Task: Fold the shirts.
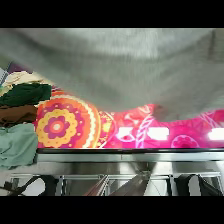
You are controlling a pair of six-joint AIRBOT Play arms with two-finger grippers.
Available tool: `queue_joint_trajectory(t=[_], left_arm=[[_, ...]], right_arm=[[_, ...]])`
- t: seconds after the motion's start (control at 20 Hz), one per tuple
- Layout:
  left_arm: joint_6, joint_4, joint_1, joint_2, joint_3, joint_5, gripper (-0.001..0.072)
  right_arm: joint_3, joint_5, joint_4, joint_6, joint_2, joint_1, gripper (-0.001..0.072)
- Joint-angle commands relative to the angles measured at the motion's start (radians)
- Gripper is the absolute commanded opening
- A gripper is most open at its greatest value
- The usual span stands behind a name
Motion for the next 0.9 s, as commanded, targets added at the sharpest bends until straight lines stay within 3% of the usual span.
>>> queue_joint_trajectory(t=[0.0,0.15,0.25,0.45,0.65,0.7,0.75,0.8,0.85], left_arm=[[-0.012,-0.003,0.200,0.087,-0.036,-0.009,0.0022],[0.002,0.154,0.156,0.046,-0.215,-0.008,0.0021],[0.032,0.338,0.039,-0.032,-0.358,0.013,0.0022],[0.127,0.562,-0.151,-0.321,-0.554,0.151,0.0023],[0.092,0.562,-0.177,-0.763,-0.428,0.129,0.0015],[0.056,0.560,-0.174,-0.853,-0.363,0.111,0.0016],[0.009,0.560,-0.166,-0.933,-0.290,0.094,0.0019],[-0.040,0.552,-0.156,-0.990,-0.223,0.086,0.0134],[-0.090,0.524,-0.146,-1.033,-0.156,0.086,0.0339]], right_arm=[[0.060,-0.019,-0.027,-0.003,-0.035,-0.010,0.0008],[0.059,0.161,0.013,-0.003,-0.243,0.048,0.0008],[0.059,0.164,-0.063,-0.008,-0.411,0.203,0.0008],[0.059,-0.068,-0.312,-0.022,-0.766,0.509,0.0009],[0.060,-0.317,-0.326,-0.002,-1.046,0.620,0.0009],[0.060,-0.332,-0.314,0.006,-1.086,0.622,0.0044],[0.060,-0.335,-0.301,0.025,-1.109,0.620,0.0273],[0.060,-0.338,-0.301,0.054,-1.119,0.610,0.0392],[0.060,-0.336,-0.302,0.076,-1.115,0.591,0.0388]])
